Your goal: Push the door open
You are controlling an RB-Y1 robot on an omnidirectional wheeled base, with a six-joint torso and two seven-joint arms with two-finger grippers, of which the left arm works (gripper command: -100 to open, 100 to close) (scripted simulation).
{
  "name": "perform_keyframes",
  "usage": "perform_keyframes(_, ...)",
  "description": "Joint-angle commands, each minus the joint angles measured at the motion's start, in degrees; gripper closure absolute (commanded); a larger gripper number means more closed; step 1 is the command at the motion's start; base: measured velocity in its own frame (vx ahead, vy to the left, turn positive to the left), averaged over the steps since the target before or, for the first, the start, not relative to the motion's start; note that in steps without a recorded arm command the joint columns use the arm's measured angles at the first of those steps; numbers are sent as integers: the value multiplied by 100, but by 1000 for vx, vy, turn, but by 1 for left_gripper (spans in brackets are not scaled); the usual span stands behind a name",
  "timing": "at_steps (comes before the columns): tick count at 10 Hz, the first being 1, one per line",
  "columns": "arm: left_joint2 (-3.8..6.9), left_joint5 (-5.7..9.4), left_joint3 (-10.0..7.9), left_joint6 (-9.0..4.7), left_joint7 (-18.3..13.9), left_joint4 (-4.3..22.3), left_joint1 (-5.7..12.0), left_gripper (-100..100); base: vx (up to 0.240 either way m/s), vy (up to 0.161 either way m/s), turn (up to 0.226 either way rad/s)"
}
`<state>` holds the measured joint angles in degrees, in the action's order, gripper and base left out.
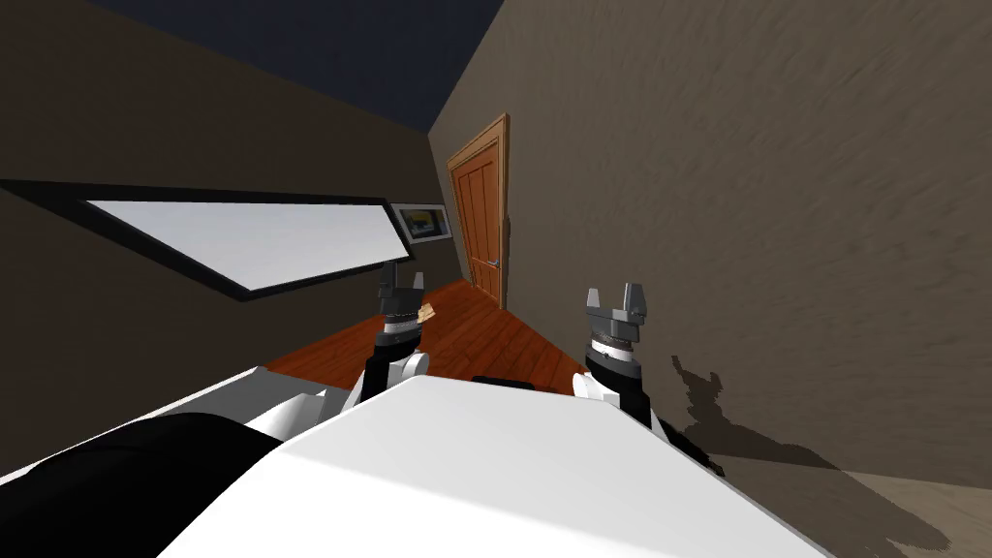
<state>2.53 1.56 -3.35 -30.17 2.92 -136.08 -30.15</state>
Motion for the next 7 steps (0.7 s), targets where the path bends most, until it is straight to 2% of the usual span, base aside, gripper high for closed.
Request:
perform_keyframes(1,25,-68,-48,-40,167,97,22,-100,98,51,-79)
perform_keyframes(3,47,-138,-98,-82,338,197,46,-100,62,9,-39)
perform_keyframes(7,109,-358,-253,-213,876,511,118,-100,83,17,-67)
